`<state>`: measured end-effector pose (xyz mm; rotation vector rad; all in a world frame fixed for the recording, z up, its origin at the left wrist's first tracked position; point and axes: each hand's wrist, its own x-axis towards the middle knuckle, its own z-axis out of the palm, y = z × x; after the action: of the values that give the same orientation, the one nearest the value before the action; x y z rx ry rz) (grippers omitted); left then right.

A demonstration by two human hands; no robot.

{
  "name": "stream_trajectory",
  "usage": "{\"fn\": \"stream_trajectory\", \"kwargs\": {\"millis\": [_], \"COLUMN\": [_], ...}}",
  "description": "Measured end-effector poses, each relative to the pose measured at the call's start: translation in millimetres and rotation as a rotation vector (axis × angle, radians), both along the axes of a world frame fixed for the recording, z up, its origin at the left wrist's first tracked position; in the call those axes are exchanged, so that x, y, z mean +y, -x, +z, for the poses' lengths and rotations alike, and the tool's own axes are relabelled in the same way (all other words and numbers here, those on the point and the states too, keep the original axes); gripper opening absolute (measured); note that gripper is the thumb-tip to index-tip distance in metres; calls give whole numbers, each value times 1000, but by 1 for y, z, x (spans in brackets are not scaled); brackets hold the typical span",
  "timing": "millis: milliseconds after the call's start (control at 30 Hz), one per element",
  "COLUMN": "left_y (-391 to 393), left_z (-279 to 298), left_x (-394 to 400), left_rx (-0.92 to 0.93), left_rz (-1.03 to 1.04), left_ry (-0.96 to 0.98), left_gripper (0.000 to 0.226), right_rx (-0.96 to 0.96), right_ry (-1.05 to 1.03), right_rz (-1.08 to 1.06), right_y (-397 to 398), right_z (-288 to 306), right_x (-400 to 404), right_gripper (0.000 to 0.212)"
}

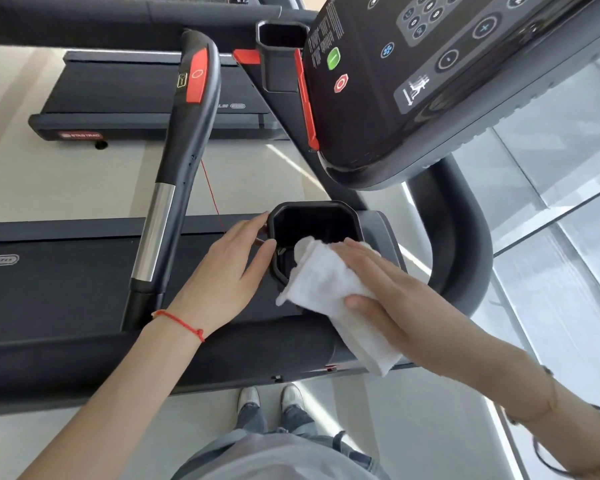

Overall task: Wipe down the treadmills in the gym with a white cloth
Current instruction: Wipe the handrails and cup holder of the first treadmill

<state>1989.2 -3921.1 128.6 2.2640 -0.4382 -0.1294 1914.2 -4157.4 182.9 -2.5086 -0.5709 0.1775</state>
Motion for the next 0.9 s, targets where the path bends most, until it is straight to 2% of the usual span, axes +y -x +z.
{"fn": "stream_trajectory", "kwargs": {"millis": [100, 233, 400, 567, 733, 800, 900], "left_y": [-1, -3, -5, -4, -5, -5, -5], "left_z": [1, 0, -1, -2, -5, -5, -4], "left_x": [0, 3, 3, 4, 3, 4, 3], "left_rx": [-9, 1, -25, -24, 11, 8, -2], "left_rz": [9, 24, 3, -6, 9, 18, 1], "left_ry": [5, 41, 23, 11, 46, 54, 45], "left_gripper": [52, 42, 44, 46, 42, 42, 44], "right_rx": [-88, -93, -131, -247, -191, -217, -177], "right_ry": [234, 395, 379, 405, 438, 366, 313], "right_rz": [154, 147, 160, 231, 104, 81, 52], "right_y": [-17, -38, -28, -30, -44, -43, -31], "right_z": [-1, -9, -5, -1, -15, -17, -13], "right_x": [14, 45, 19, -6, 47, 50, 33], "right_gripper": [53, 41, 50, 42, 33, 29, 37]}}
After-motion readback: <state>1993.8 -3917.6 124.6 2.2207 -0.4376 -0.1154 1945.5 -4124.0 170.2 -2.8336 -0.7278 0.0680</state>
